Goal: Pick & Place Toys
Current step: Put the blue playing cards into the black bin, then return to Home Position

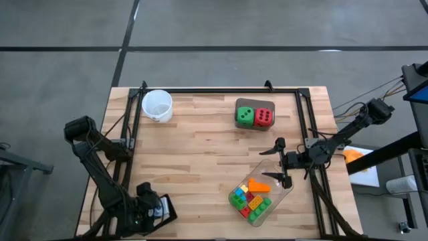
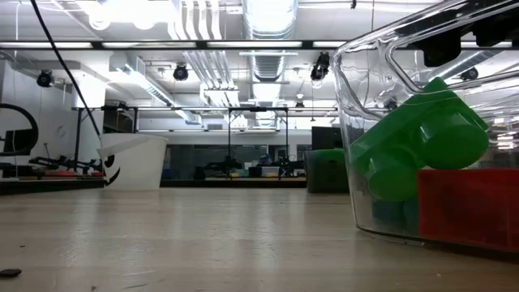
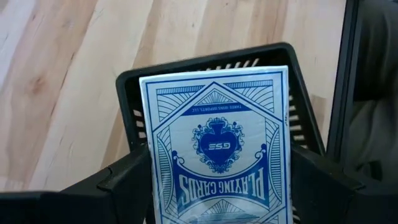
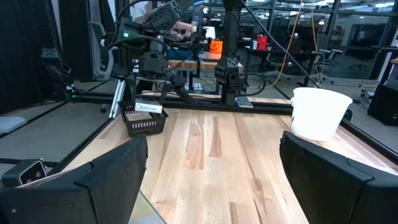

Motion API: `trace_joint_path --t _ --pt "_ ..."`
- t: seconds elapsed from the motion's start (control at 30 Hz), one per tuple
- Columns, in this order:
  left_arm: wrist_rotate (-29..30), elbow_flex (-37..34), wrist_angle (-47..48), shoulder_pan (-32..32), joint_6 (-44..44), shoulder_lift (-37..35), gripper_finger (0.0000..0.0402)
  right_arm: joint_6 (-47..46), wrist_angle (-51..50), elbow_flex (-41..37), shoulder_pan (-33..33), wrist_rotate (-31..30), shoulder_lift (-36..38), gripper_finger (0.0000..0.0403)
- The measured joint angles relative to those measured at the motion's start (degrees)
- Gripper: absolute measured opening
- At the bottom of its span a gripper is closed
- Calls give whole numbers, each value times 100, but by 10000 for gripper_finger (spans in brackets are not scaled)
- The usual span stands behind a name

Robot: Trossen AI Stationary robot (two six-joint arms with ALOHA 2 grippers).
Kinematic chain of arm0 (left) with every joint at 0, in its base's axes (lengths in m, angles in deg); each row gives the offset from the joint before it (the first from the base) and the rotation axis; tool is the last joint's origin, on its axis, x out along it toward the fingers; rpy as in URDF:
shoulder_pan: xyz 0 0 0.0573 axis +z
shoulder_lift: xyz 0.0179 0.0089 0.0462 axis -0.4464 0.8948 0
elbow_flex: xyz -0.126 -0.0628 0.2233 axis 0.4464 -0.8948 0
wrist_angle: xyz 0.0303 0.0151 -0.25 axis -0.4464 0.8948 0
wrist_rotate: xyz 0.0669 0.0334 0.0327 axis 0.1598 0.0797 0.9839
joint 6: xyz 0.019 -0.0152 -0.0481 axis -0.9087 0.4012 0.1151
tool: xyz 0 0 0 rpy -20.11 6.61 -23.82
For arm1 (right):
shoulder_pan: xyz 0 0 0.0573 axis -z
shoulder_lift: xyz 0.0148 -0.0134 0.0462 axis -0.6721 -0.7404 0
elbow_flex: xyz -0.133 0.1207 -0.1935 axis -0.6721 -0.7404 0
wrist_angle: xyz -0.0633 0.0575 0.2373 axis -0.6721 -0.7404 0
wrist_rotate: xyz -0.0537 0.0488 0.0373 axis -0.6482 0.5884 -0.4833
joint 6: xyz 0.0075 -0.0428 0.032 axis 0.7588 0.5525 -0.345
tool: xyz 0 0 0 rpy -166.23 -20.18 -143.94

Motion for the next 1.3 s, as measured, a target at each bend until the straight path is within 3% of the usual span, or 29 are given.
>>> trace_joint_path --t 0.27,0.43,0.73,0.9,0.97,1.13,1.3 --pt "-65 0 28 11 -49 0 301 -1 0 0 1 0 0 356" --pt "-219 2 -102 11 -146 0 381 0 0 0 0 0 2 356" --pt "-138 368 -458 11 -1011 -2 308 0 0 0 0 0 2 356" --pt "1212 831 -464 11 -1406 -7 286 15 0 0 2 0 2 356" --pt "1482 1029 -457 27 -1618 -7 277 38 0 5 2 0 2 356" --pt "1526 1463 -377 37 -2769 -74 258 145 6 28 2 0 15 356" --pt "1253 1632 -403 33 -3081 -93 250 195 48 28 1 -1 63 356"
